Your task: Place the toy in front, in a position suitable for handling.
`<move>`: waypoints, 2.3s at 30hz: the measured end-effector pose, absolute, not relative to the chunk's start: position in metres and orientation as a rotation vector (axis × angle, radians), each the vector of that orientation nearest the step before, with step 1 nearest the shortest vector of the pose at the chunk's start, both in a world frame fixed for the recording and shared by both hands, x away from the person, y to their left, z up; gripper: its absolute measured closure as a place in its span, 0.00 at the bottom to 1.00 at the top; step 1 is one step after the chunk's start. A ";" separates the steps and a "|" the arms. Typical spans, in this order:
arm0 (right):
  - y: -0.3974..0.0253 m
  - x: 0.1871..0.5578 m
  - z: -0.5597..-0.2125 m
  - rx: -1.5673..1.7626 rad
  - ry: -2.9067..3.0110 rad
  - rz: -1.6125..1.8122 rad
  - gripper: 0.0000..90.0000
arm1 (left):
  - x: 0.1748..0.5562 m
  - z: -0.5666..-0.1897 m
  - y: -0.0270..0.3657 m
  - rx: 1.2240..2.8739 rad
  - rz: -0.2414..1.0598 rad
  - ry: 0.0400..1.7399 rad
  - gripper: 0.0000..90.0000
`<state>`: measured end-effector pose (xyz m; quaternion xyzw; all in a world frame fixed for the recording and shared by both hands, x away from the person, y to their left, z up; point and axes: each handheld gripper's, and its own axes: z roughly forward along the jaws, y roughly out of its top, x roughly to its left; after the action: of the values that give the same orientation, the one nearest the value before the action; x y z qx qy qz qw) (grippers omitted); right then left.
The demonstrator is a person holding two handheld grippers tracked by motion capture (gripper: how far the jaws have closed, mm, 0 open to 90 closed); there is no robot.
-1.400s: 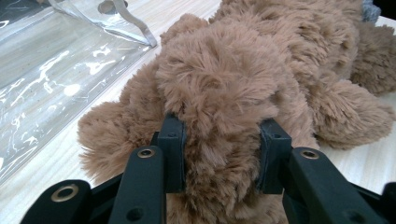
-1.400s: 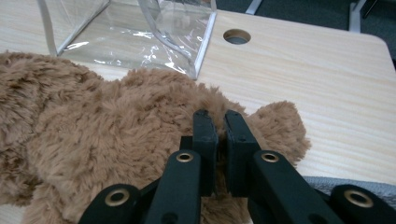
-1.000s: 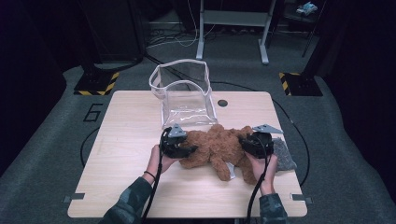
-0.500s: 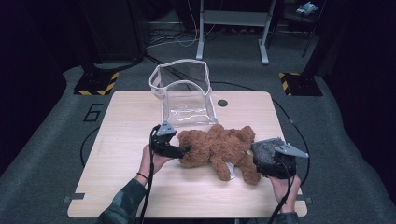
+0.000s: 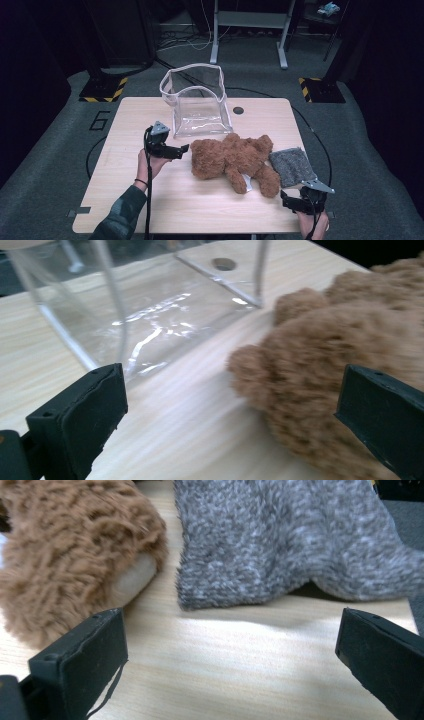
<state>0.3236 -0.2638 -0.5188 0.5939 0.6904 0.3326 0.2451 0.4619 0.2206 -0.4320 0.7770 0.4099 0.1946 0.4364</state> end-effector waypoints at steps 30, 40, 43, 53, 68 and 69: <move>-0.262 0.328 -0.530 1.614 1.928 0.812 0.00 | 0.547 -0.421 0.232 1.817 0.495 1.172 0.13; -0.262 0.328 -0.530 1.614 1.927 0.812 0.00 | 0.564 -0.416 0.221 1.845 0.574 1.143 0.42; -0.262 0.328 -0.530 1.615 1.926 0.813 0.00 | 0.567 -0.419 0.215 1.880 0.597 1.147 0.56; -0.262 0.328 -0.530 1.621 1.921 0.810 0.00 | 0.575 -0.430 0.212 1.906 0.587 1.192 0.87; -0.262 0.328 -0.530 1.625 1.917 0.810 0.00 | 0.578 -0.431 0.203 1.853 0.724 1.218 0.96; -0.262 0.328 -0.530 1.625 1.918 0.810 0.00 | 0.578 -0.431 0.203 1.848 0.730 1.223 0.96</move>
<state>0.3280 -0.2620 -0.5303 0.5960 0.7035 0.2973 0.2479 0.5777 0.2035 -0.4305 0.7283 0.4819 0.2877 0.3931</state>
